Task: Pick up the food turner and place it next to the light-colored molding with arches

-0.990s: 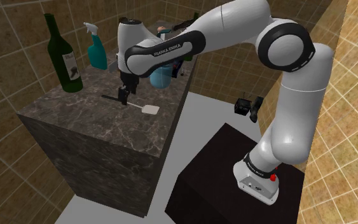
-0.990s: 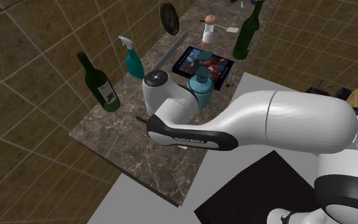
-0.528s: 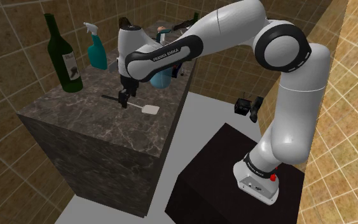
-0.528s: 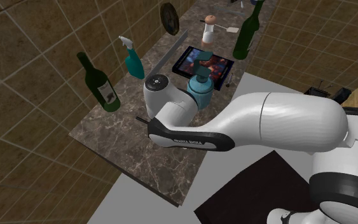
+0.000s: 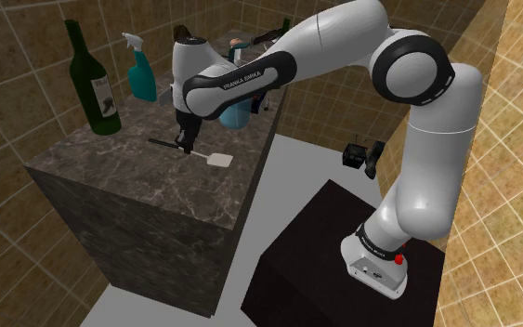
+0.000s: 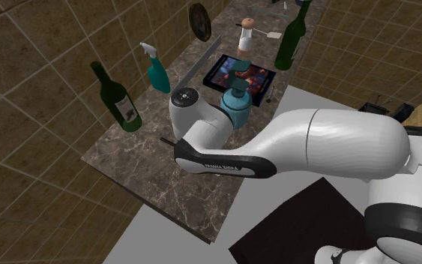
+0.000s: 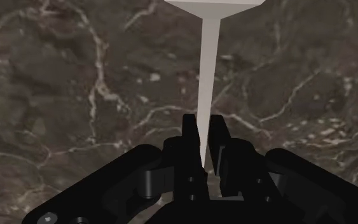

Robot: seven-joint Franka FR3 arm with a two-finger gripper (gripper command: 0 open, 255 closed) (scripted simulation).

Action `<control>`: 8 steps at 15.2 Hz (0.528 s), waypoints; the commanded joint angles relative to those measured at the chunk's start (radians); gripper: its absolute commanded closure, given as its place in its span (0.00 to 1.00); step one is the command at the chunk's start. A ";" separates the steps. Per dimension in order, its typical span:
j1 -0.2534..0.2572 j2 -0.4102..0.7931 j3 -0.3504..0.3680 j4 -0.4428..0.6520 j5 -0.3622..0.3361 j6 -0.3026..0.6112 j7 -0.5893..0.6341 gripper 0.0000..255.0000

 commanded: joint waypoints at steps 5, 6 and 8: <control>0.000 0.000 0.000 0.000 0.000 0.000 0.000 1.00; -0.001 -0.006 0.001 0.005 0.002 -0.011 -0.001 1.00; -0.002 -0.019 0.002 0.014 0.005 -0.033 -0.003 1.00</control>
